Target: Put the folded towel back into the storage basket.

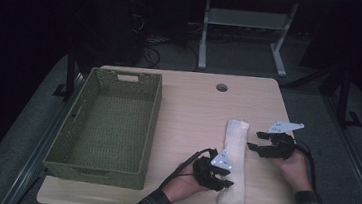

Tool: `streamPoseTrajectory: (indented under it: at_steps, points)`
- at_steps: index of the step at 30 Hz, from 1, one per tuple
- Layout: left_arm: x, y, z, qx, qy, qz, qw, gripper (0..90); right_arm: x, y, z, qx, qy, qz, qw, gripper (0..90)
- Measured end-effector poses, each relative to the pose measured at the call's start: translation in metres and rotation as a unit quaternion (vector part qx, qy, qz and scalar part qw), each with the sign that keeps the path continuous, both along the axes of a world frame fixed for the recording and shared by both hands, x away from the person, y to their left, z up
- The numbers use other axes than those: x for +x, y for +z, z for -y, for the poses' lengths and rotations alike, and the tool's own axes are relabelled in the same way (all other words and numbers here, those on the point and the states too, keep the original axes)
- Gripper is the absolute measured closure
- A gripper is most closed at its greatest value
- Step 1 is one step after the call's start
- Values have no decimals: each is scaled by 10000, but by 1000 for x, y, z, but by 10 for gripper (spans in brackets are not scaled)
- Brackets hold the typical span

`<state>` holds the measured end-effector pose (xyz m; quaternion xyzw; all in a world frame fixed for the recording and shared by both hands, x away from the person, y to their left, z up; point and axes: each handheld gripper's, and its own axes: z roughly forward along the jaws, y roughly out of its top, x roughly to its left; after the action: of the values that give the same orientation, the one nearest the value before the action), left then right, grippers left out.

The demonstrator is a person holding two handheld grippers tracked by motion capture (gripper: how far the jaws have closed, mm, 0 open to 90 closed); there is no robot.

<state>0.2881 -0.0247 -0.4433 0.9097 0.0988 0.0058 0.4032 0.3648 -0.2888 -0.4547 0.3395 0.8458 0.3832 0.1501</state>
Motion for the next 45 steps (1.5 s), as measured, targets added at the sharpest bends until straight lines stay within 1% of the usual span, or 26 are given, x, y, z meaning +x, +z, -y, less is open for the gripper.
streamPoseTrajectory:
  at_steps: [1,2,3,5,10,12,13,15,16,17,20,22,26,30,33,35,37,38,40,42,43,44,45]
  points:
    - [2,1,1,-22,-56,-19,10000,519,-2,0,0,-6,-21,-8,10000,364]
    - [5,2,3,2,-143,-14,9999,476,-3,0,1,5,-22,-7,10000,364]
    - [8,2,5,32,-198,26,9998,432,-4,0,1,33,-25,-17,10000,363]
    - [14,2,9,84,-316,97,9994,375,-4,1,1,49,-62,-19,10000,363]
    - [27,-1,16,138,-453,150,9988,302,-3,-1,1,98,-16,-22,9999,363]
    - [30,-4,19,171,-585,103,9981,286,-2,-1,1,92,-17,-2,10000,363]
    - [30,-6,21,221,-652,87,9976,283,-1,-1,2,105,-7,1,9999,363]
    - [30,-11,25,344,-768,131,9964,265,-1,-1,2,133,3,25,9999,364]
    - [30,-14,27,412,-803,154,9958,258,-1,0,2,143,4,38,9999,363]
    - [29,-16,28,424,-823,161,9956,243,0,-1,3,142,0,42,9999,364]
    - [30,-22,32,568,-885,181,9943,231,0,-1,2,144,-10,25,9999,363]
    - [30,-25,33,536,-862,185,9947,219,0,-1,2,158,-35,-8,9999,363]
    - [30,-25,32,514,-810,204,9952,256,-1,-1,2,175,-19,17,9998,366]
    - [29,-24,30,465,-704,182,9963,355,-1,-1,2,190,-4,28,9998,367]
    - [29,-23,29,435,-653,181,9968,494,-1,-1,2,195,10,59,9998,367]
    - [28,-22,29,419,-621,159,9971,613,-2,0,2,244,29,34,9997,365]
    - [28,-22,29,431,-584,101,9973,724,-2,0,2,277,108,81,9995,361]
    - [28,-22,29,428,-563,84,9975,747,-2,0,2,317,144,49,9994,356]
    - [27,-22,29,400,-510,43,9979,787,-3,1,2,358,244,91,9990,353]
    - [26,-21,27,409,-456,35,9981,798,-3,2,2,363,341,102,9987,346]
    - [25,-21,26,396,-419,-5,9983,801,-3,2,2,384,425,154,9982,343]
    - [24,-20,25,410,-416,-10,9983,802,-4,3,2,423,471,171,9979,342]
    - [23,-19,24,430,-396,-56,9983,802,-4,4,2,460,531,190,9973,342]
